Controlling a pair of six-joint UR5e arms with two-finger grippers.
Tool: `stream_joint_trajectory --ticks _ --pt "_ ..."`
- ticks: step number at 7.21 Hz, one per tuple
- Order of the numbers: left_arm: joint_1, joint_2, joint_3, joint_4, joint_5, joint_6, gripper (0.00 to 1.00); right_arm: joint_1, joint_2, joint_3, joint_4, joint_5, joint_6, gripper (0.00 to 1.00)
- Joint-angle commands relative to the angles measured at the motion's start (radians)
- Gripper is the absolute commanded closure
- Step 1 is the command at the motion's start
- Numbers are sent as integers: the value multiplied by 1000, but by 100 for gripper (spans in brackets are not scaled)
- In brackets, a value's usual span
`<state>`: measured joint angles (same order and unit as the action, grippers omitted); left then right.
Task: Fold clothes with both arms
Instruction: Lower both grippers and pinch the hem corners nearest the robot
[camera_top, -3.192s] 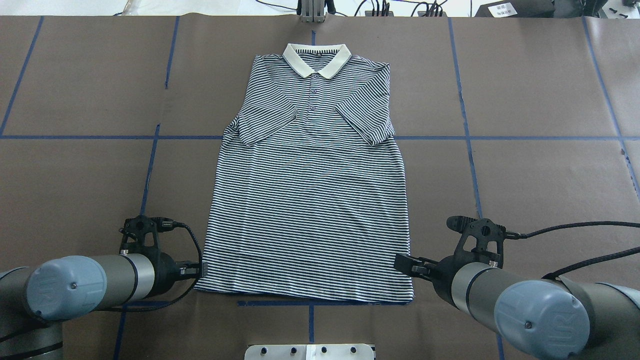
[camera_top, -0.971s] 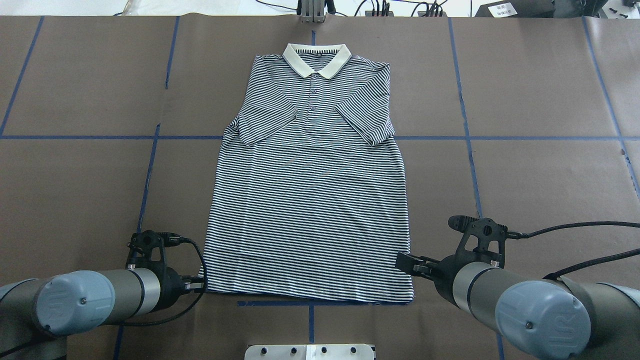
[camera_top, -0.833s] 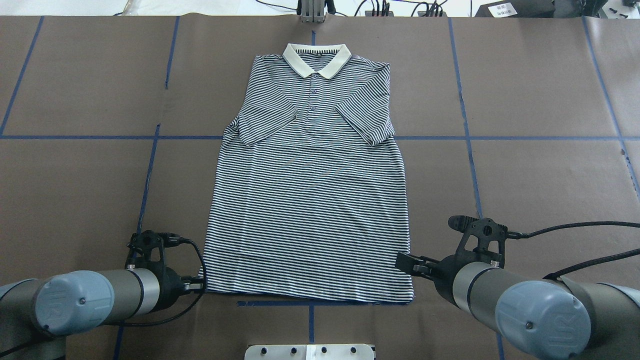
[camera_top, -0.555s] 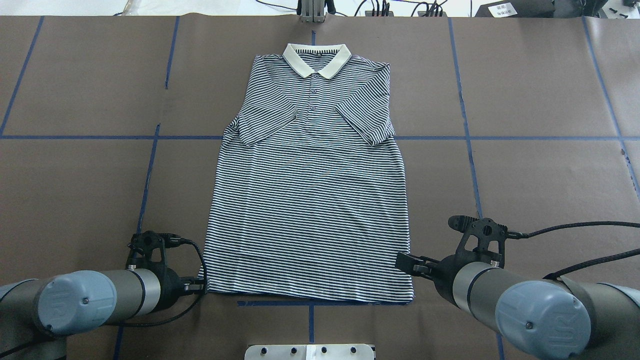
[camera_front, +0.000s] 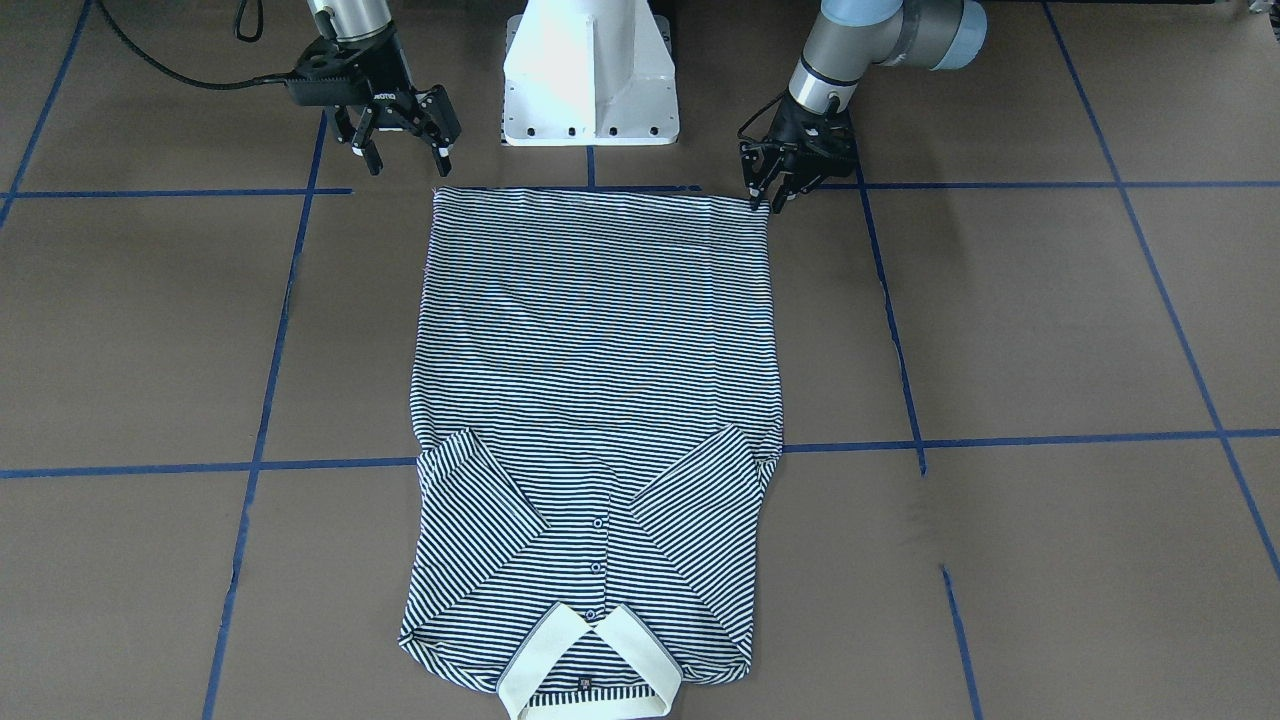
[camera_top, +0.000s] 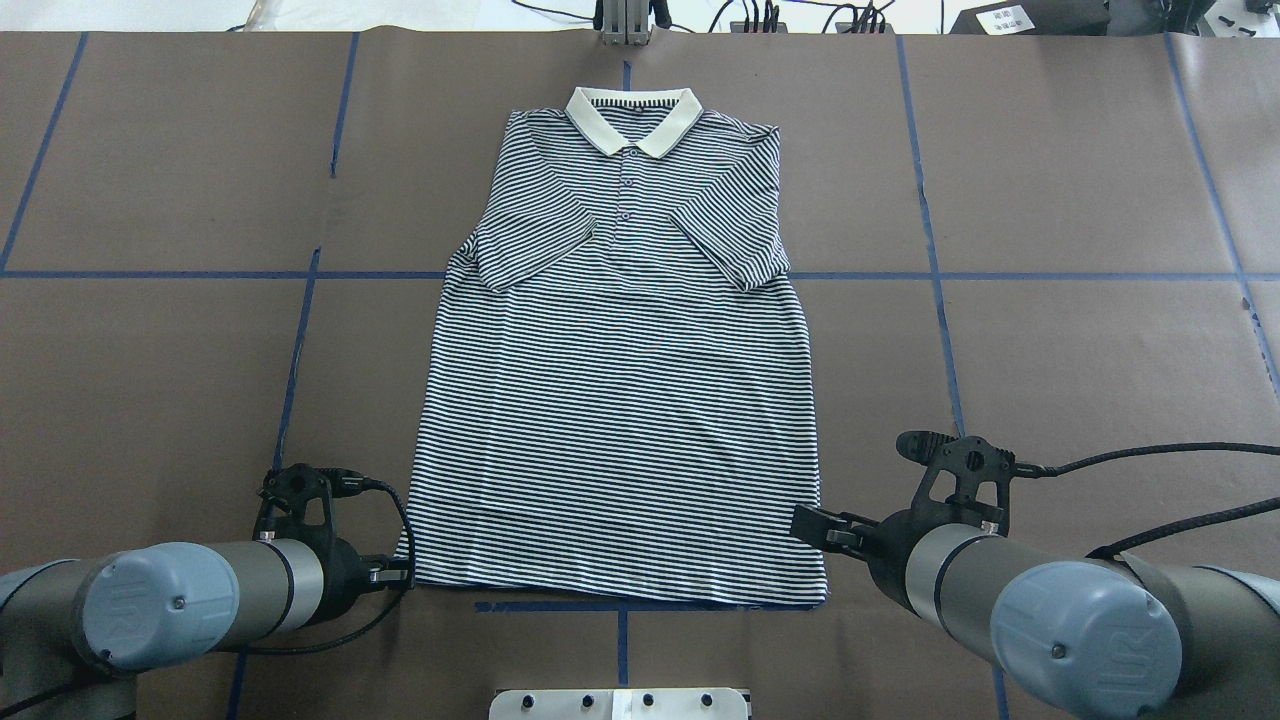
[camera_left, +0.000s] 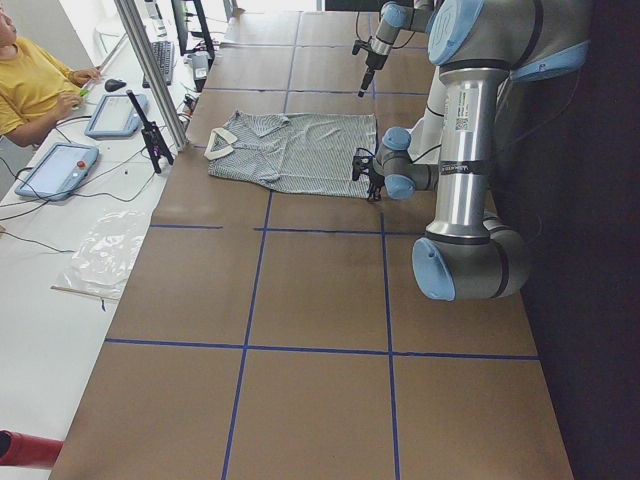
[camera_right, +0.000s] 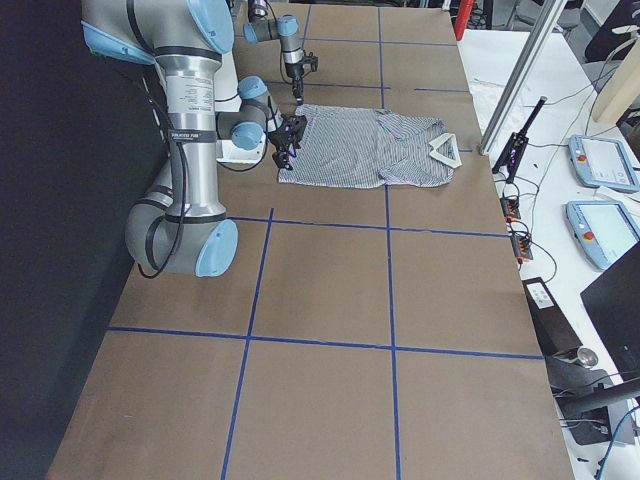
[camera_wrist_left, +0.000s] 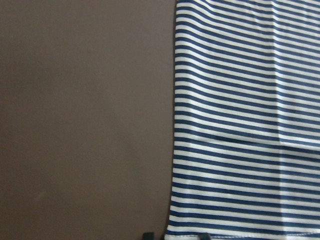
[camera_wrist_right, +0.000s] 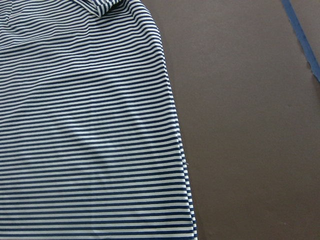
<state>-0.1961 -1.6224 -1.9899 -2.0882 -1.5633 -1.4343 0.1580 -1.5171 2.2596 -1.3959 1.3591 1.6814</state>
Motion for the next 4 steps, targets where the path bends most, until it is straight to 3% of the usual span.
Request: stream_joint_trajectory --ticks 1,2,4 --pt "1 -4 0 -1 2 -3 87 0 0 0 0 0 0 0" --pt "1 -10 2 -1 2 -3 100 0 0 0 0 0 0 0" --pt "1 -10 0 -1 3 -3 100 -2 -2 -6 0 0 1 0"
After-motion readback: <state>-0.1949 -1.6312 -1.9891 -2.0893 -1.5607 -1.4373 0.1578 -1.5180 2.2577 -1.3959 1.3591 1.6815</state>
